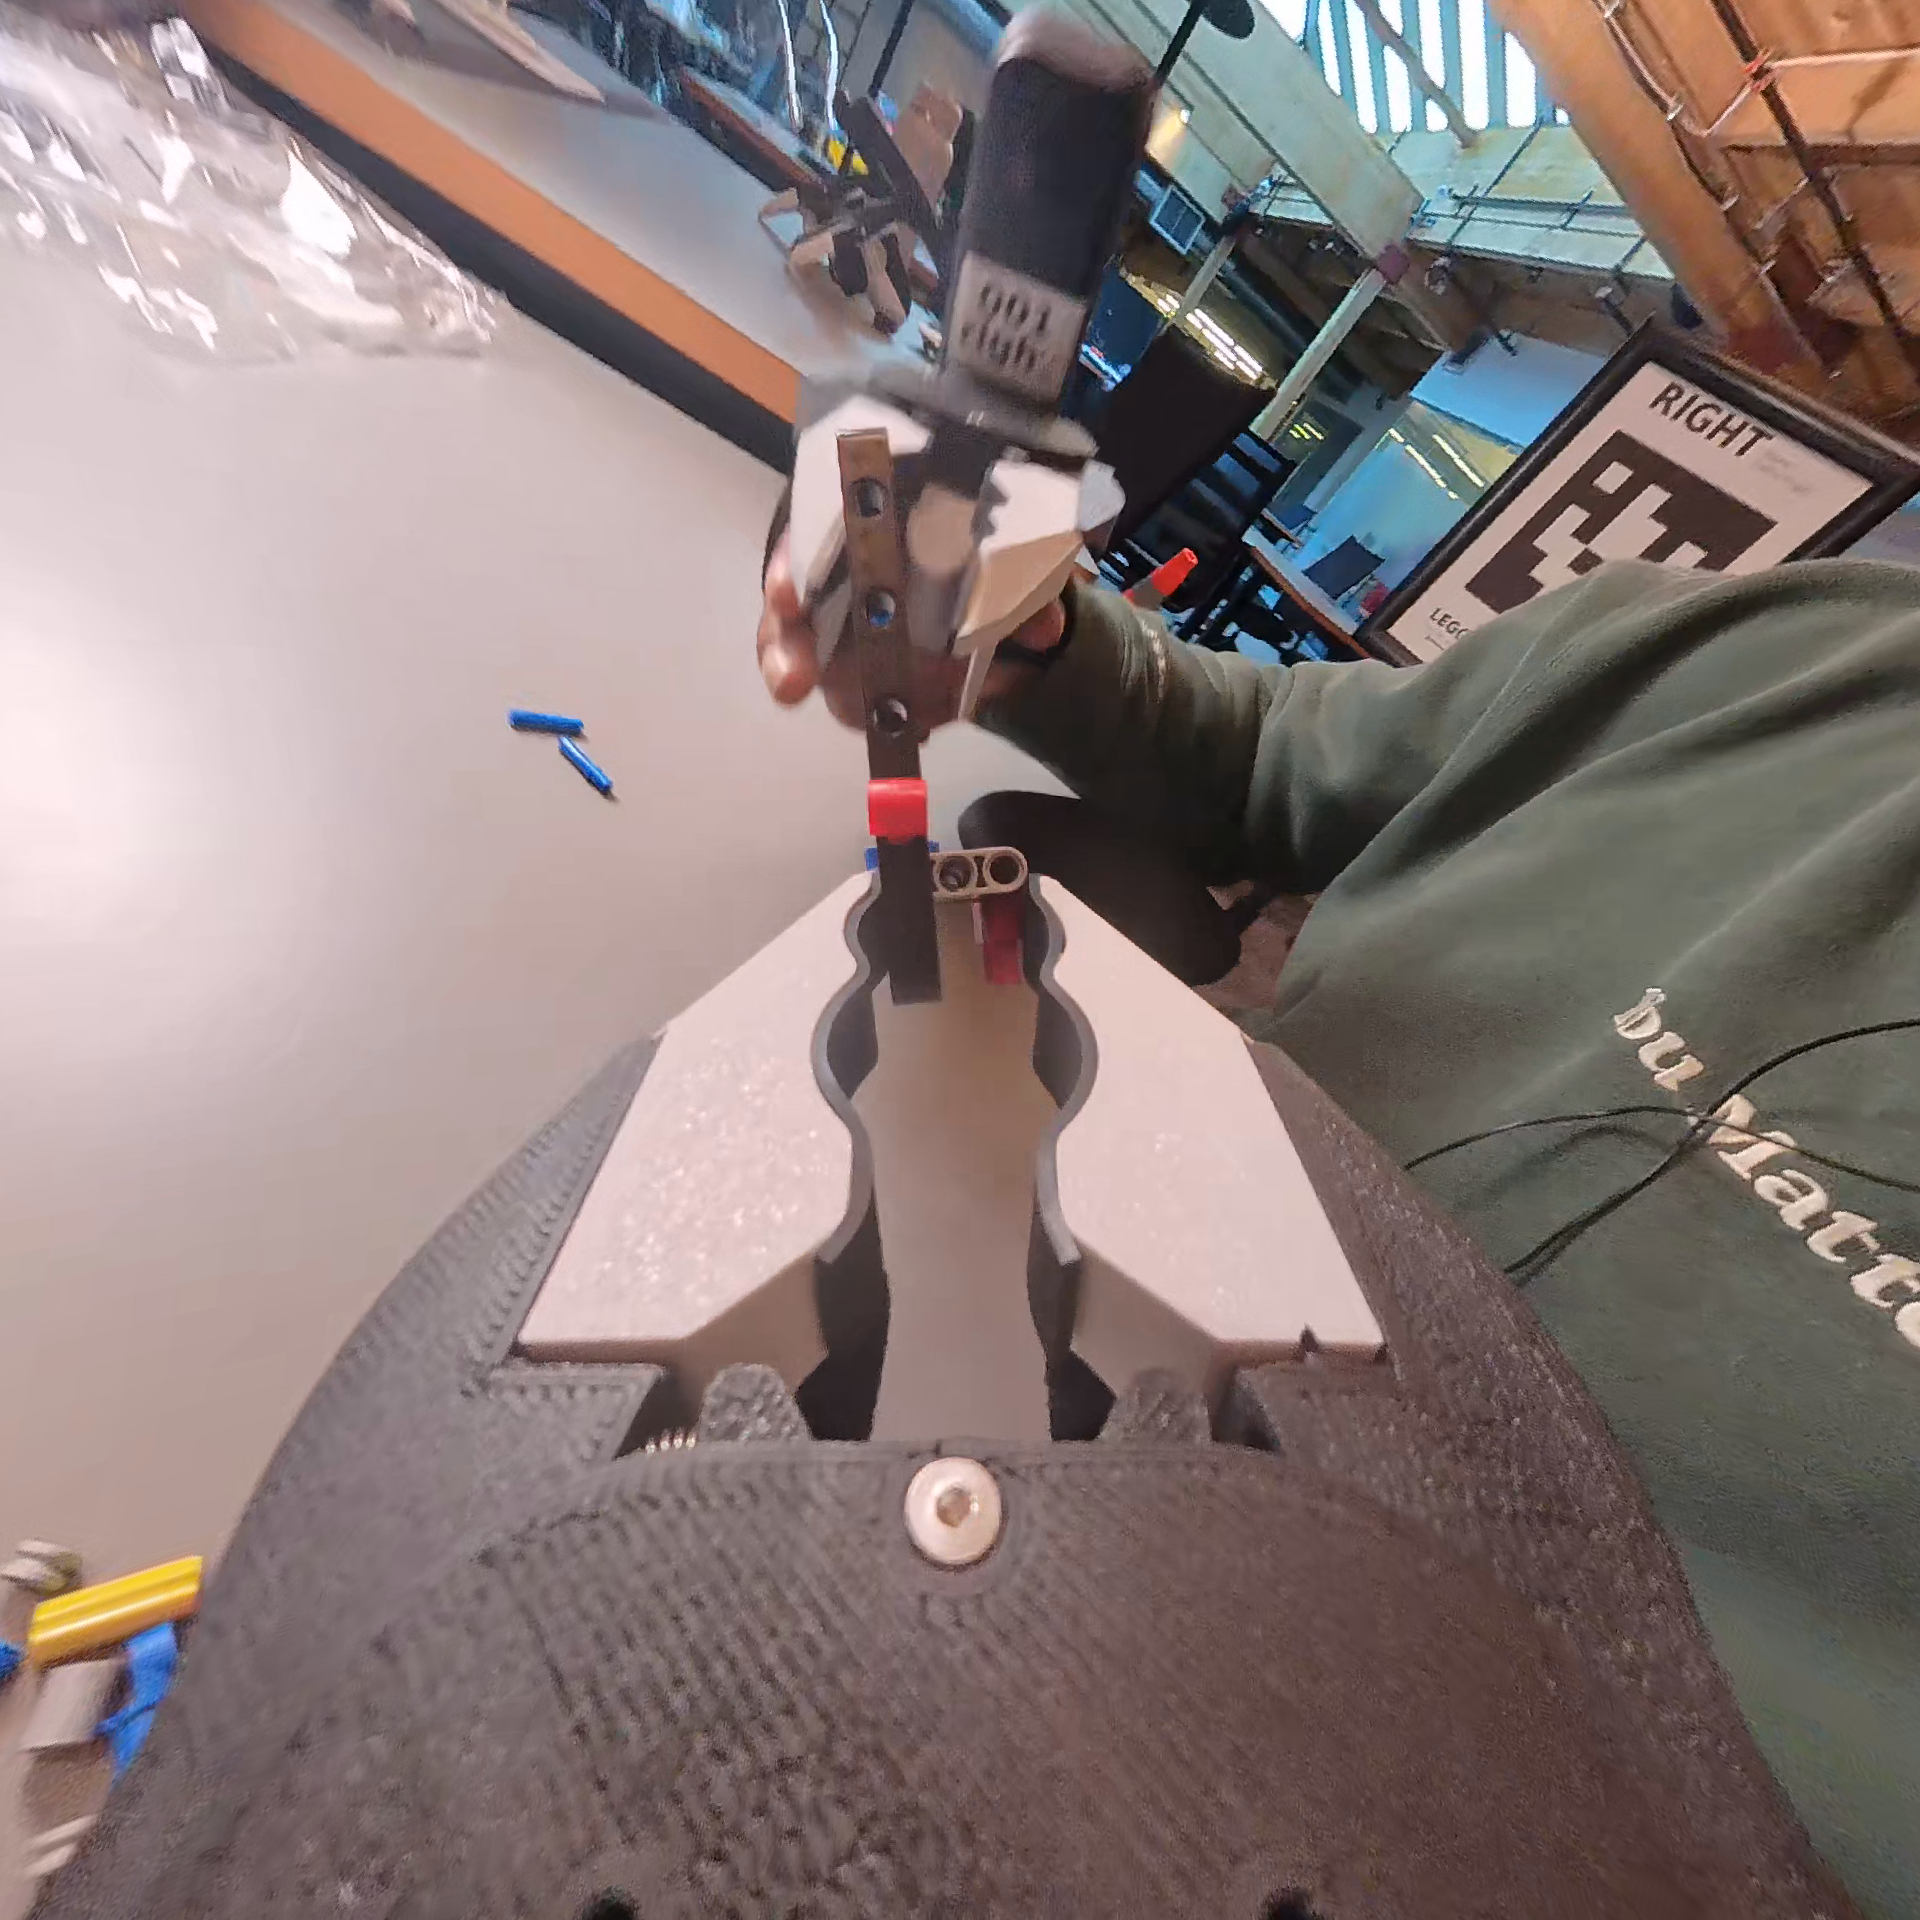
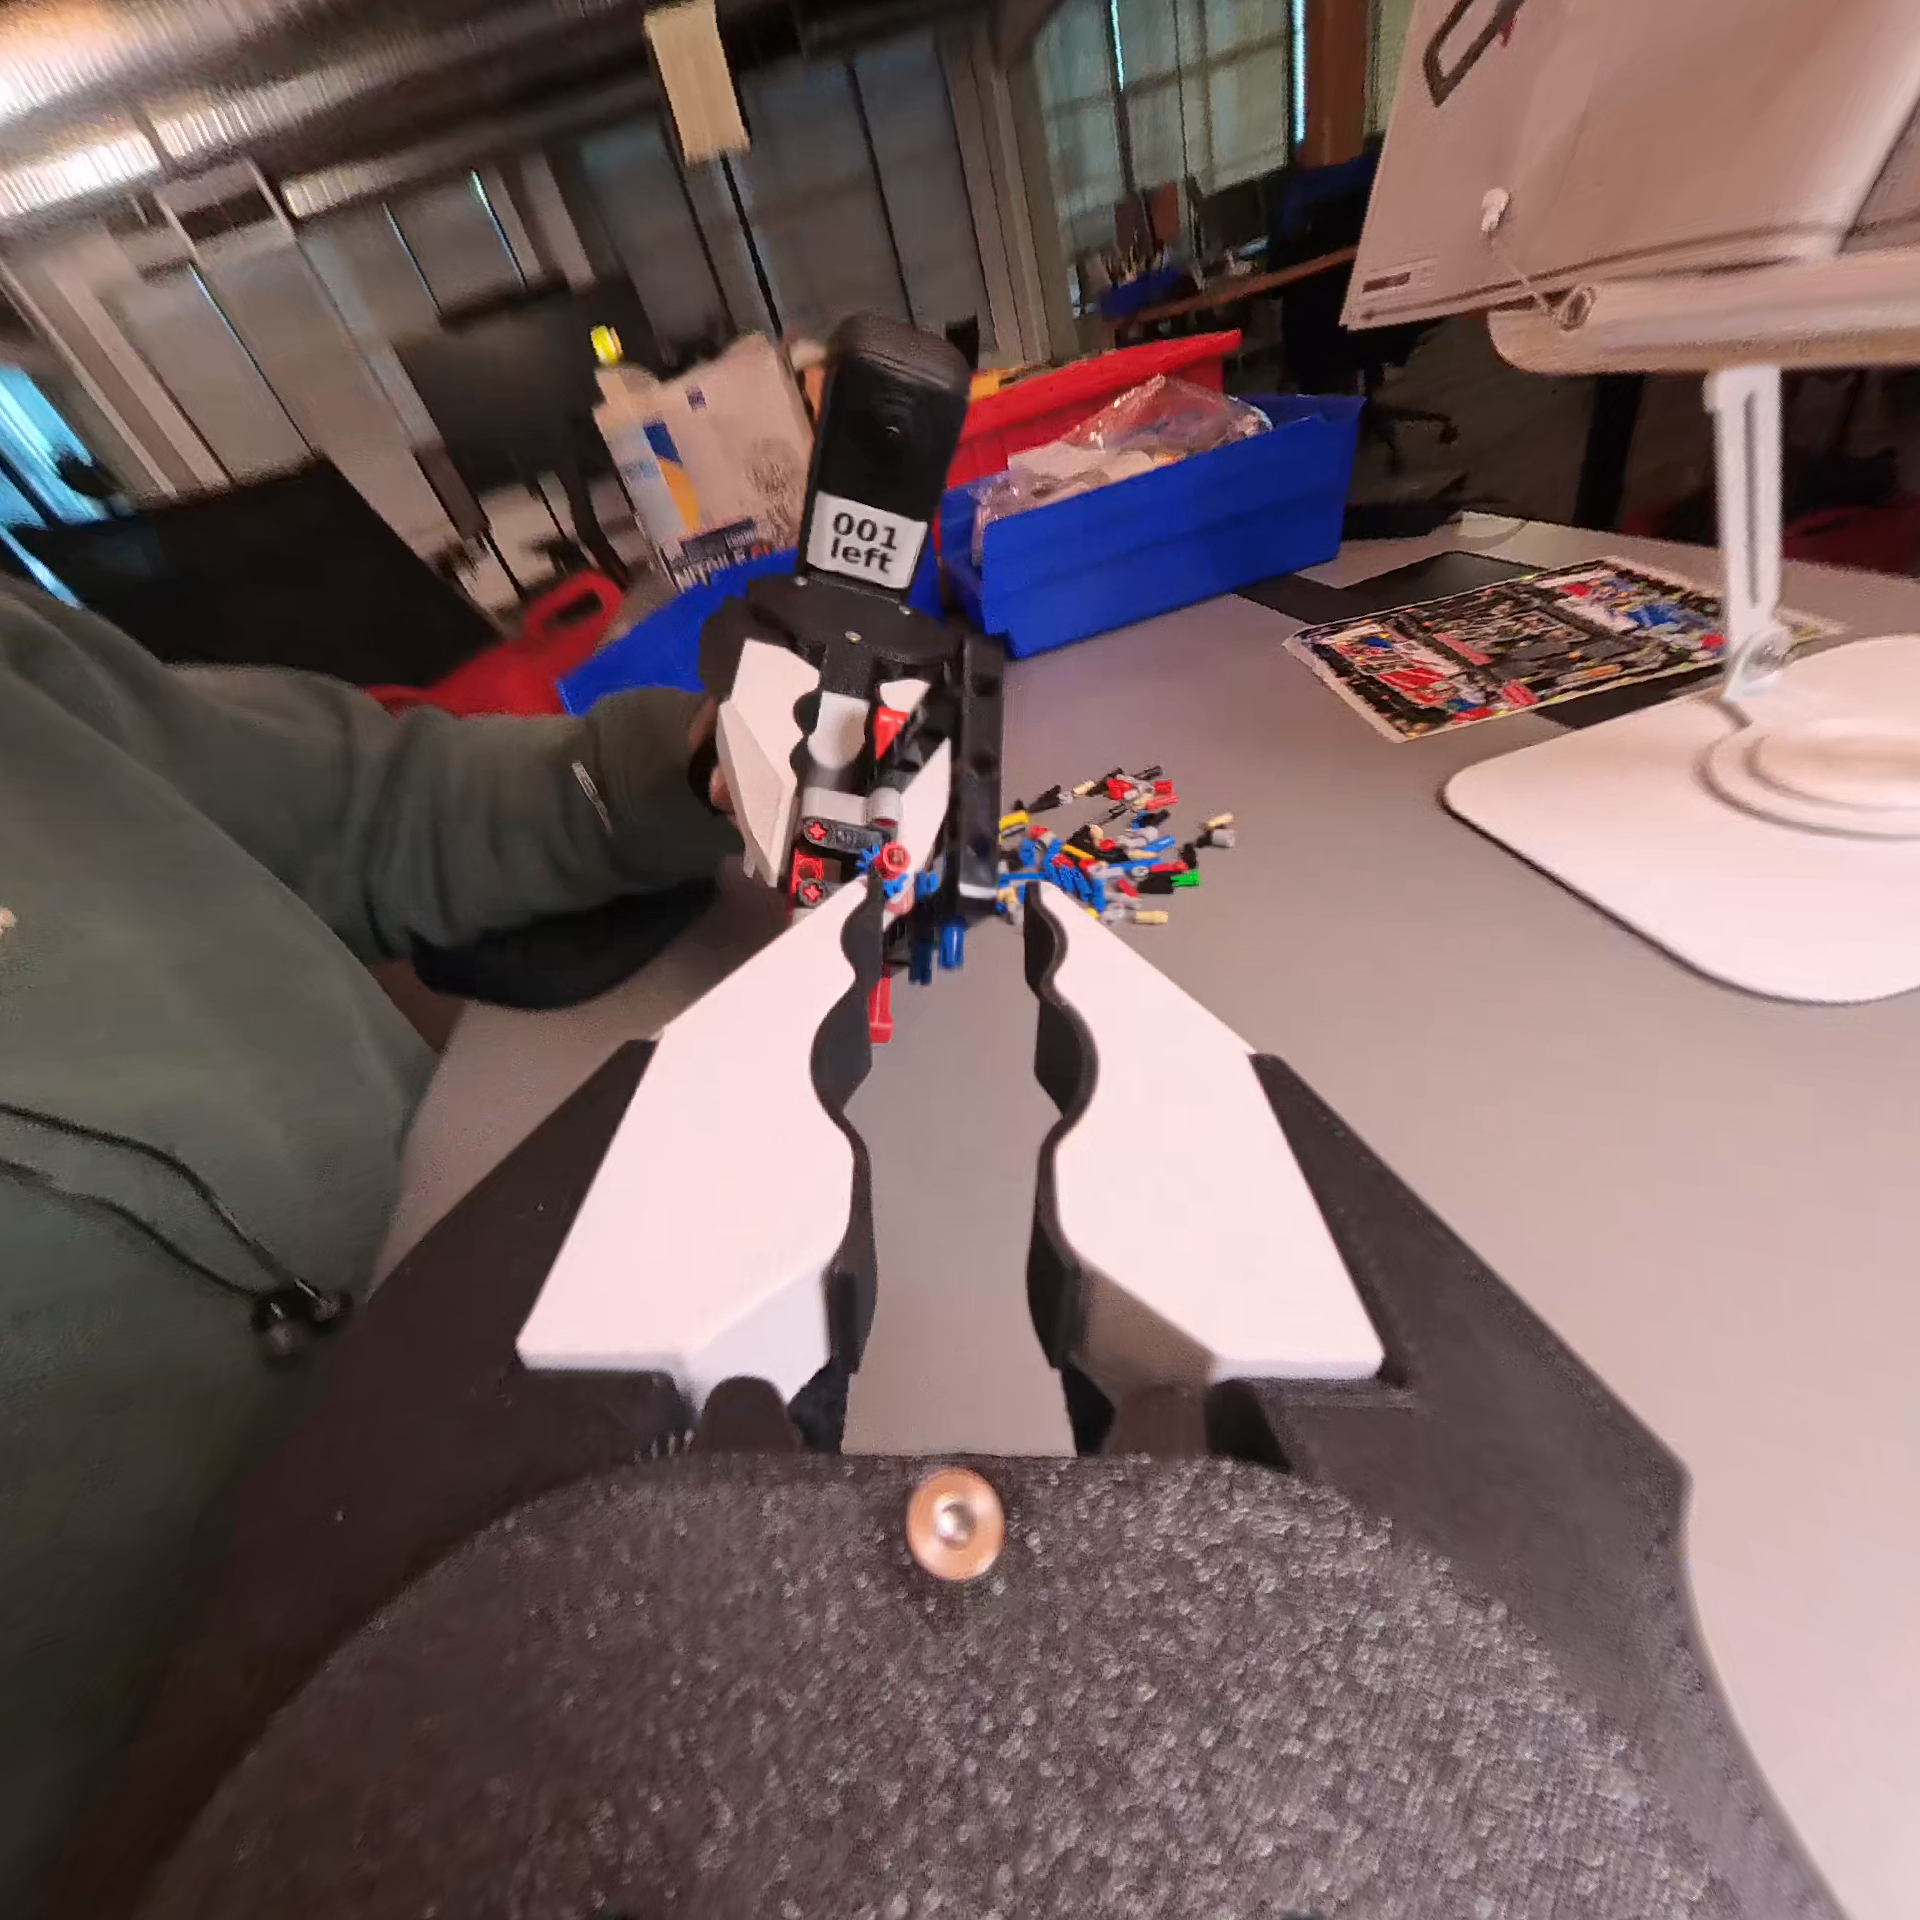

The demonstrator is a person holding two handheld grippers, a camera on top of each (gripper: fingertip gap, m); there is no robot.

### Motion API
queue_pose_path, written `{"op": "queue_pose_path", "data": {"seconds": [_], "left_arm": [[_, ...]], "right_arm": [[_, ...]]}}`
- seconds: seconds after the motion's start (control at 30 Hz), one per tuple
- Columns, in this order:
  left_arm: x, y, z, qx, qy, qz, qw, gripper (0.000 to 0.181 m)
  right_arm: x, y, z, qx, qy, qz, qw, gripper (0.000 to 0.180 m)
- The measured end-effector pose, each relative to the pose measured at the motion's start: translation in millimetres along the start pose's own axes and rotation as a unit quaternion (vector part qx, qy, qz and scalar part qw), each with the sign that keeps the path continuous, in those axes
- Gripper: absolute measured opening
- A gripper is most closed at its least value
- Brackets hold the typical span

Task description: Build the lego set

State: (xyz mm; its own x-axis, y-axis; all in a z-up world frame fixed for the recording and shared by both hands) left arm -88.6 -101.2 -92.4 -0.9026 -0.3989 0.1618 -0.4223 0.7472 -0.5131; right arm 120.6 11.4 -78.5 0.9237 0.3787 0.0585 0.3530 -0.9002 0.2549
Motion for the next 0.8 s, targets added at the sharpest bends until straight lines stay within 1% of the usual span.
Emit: {"op": "queue_pose_path", "data": {"seconds": [0.07, 0.2, 0.3, 0.47, 0.57, 0.8], "left_arm": [[-1.3, 3.8, 2.3, 0.026, 0.008, 0.009, 1.0, 0.024], [-0.4, 9.3, 3.3, 0.071, -0.003, 0.039, 0.997, 0.024], [1.8, 11.9, 4.6, 0.11, -0.014, 0.063, 0.992, 0.024], [3.2, 15.5, 6.1, 0.153, -0.032, 0.088, 0.984, 0.024], [3.8, 16.8, 6.7, 0.167, -0.04, 0.098, 0.98, 0.024], [4.8, 19.7, 7.5, 0.195, -0.058, 0.115, 0.972, 0.024]], "right_arm": [[3.0, 2.4, -13.9, 0.029, 0.02, 0.006, 0.999, 0.025], [3.1, -2.1, -30.5, 0.013, 0.001, 0.028, 1.0, 0.024], [-3.6, -8.2, -23.3, -0.022, 0.001, 0.027, 0.999, 0.022], [-12.9, -14.4, -7.6, -0.1, -0.011, -0.016, 0.995, 0.022], [-11.7, -17.3, -4.9, -0.131, -0.032, -0.032, 0.99, 0.019], [0.1, -25.0, -3.7, -0.19, -0.089, -0.054, 0.976, 0.018]]}}
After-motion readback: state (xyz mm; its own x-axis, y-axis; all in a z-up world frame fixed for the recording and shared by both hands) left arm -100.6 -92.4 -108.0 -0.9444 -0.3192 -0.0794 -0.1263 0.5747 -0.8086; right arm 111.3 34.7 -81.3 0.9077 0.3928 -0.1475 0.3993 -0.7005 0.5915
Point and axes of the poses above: each gripper's, where its closed fingertips meet, x back along the fingers, z out of its underside, y = z × x across the jaws, the point moved 10 cm from there along x, back along the fingers, and after that the axes turned 4 degrees about -z, right-handed, at the moved point
